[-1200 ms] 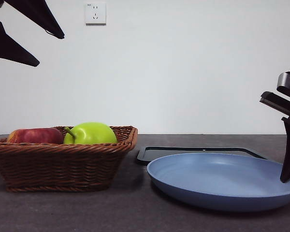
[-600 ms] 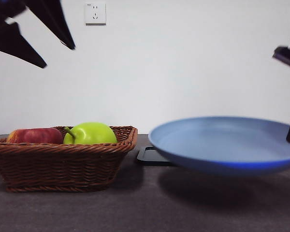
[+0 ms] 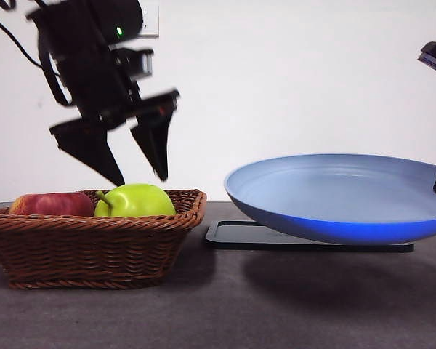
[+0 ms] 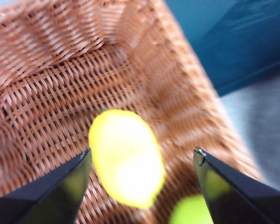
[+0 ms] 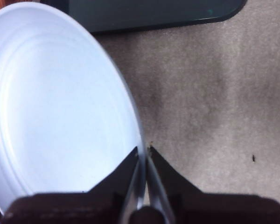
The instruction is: Take the lemon from the basket,put the lemon in the plate,hand out the plate
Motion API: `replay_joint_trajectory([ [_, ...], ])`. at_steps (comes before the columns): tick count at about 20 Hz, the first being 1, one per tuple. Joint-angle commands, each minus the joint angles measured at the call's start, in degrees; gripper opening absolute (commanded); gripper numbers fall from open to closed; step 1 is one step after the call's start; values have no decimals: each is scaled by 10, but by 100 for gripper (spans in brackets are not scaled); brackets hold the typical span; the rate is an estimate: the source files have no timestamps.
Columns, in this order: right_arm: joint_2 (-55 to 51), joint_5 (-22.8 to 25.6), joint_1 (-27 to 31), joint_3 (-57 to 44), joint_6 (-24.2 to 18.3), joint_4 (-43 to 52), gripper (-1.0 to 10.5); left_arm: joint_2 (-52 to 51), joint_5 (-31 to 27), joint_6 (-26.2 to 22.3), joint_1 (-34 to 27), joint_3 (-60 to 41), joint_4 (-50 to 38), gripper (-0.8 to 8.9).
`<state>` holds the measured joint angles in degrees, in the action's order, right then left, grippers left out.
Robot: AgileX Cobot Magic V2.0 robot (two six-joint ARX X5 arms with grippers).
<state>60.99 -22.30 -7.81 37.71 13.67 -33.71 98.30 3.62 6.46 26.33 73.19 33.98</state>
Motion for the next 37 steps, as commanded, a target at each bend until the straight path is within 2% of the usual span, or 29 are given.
replay_joint_trajectory([
  [1,3,-2,-1,8,-1,5,3,38,-7,-5,3,11,-19,381],
  [8,3,-1,-1,8,-1,5,3,80,-6,-10,3,11,-26,366],
  [10,3,0,-1,8,-1,6,3,80,-7,-33,3,11,-22,232],
  [12,3,0,-1,8,-1,6,3,76,-7,-38,-4,11,-21,216],
  [16,4,-1,-1,8,0,7,3,-10,-3,-38,-17,12,-2,216],
  [18,4,-2,-1,8,5,6,3,-82,24,-38,-7,12,-6,216],
  [21,4,-3,-1,8,15,6,3,-146,106,-35,62,12,-32,216],
  [24,4,-41,-1,8,19,4,3,-135,92,-36,177,12,-46,217],
  [26,4,-48,-2,8,19,-1,3,-115,45,-43,240,12,-72,217],
  [28,4,-47,-2,8,19,-14,3,-94,5,-64,279,12,-87,217],
  [32,4,-48,-2,8,17,-42,3,-51,-7,-68,311,12,-90,219],
  [37,4,-48,-2,8,12,-60,3,-10,-6,-68,313,12,-85,219],
])
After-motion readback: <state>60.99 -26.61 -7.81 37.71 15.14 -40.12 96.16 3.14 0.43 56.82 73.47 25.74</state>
